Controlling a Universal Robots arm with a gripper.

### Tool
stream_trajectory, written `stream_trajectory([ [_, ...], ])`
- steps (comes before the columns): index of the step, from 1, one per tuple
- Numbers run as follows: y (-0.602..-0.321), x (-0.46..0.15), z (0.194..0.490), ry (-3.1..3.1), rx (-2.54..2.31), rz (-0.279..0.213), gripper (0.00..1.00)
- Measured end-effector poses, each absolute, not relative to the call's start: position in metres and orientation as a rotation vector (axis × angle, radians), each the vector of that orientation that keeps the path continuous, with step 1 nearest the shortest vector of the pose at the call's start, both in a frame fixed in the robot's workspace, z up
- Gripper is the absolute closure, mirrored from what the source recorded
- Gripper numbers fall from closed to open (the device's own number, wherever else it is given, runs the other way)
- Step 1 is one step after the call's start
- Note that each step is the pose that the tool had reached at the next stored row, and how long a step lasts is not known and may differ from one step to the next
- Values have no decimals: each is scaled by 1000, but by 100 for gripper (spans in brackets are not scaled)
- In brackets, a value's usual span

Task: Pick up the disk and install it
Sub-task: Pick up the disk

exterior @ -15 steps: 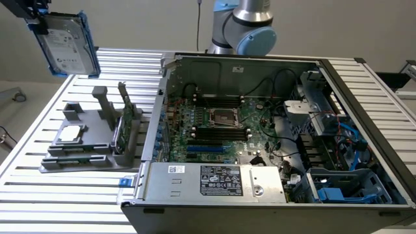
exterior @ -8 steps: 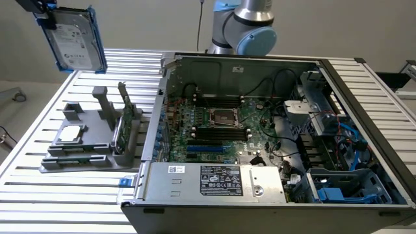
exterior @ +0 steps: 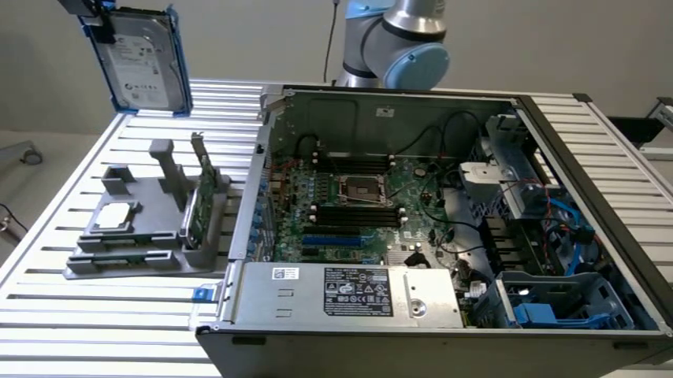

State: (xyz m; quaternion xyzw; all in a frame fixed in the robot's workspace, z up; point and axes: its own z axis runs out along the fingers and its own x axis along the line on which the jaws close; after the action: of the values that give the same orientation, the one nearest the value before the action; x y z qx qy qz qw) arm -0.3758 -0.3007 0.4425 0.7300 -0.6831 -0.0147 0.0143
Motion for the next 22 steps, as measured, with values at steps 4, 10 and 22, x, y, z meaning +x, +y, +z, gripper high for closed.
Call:
stream_trajectory([
  [4, -301, -358, 447, -2126, 2272, -48, 67],
  [10, -301, -330, 454, -2124, 2270, -51, 67],
  [22, -301, -276, 472, -2122, 2268, -57, 67],
])
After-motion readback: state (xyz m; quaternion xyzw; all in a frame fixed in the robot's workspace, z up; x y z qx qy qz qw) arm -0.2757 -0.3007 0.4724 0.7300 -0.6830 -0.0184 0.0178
